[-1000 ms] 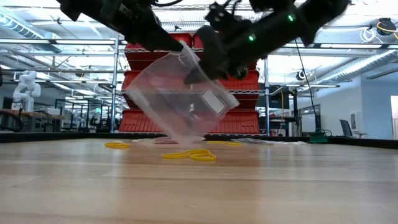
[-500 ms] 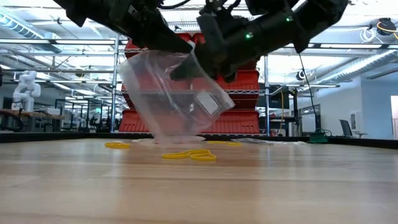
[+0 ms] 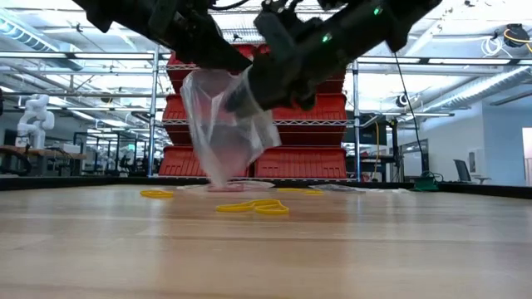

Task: Sort rubber bands
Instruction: Open the zip bag

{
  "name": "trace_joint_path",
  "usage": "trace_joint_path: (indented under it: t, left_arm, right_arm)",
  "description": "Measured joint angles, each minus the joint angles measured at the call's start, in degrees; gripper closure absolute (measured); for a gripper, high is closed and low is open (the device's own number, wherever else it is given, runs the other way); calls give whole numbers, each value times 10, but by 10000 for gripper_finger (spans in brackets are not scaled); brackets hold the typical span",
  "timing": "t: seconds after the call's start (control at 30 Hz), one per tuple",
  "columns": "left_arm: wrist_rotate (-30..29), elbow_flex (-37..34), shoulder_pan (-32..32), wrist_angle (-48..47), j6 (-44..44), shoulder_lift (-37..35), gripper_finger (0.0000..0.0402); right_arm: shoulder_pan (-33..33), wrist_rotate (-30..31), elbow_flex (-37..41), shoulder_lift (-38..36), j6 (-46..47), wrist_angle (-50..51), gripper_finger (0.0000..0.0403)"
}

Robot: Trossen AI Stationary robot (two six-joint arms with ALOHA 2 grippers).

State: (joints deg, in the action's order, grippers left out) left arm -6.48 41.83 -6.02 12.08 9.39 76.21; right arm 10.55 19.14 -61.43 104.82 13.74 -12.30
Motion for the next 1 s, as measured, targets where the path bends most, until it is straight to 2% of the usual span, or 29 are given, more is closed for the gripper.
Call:
trace_joint_path:
  t: [0.3, 0.53, 0.8, 1.0]
  left_arm:
    - [0, 0, -6, 0, 0, -5, 401]
    - [0, 0, -8, 14, -1, -5, 401]
    - [0, 0, -8, 18, -1, -5, 401]
    - [1, 0, -9, 17, -1, -5, 401]
  right_arm:
    - [0, 0, 0, -30, 4, 31, 222]
    - [-9, 0, 0, -4, -1, -45, 225]
    - [-15, 0, 0, 34, -12, -112, 285]
    - [-15, -30, 0, 37, -7, -80, 333]
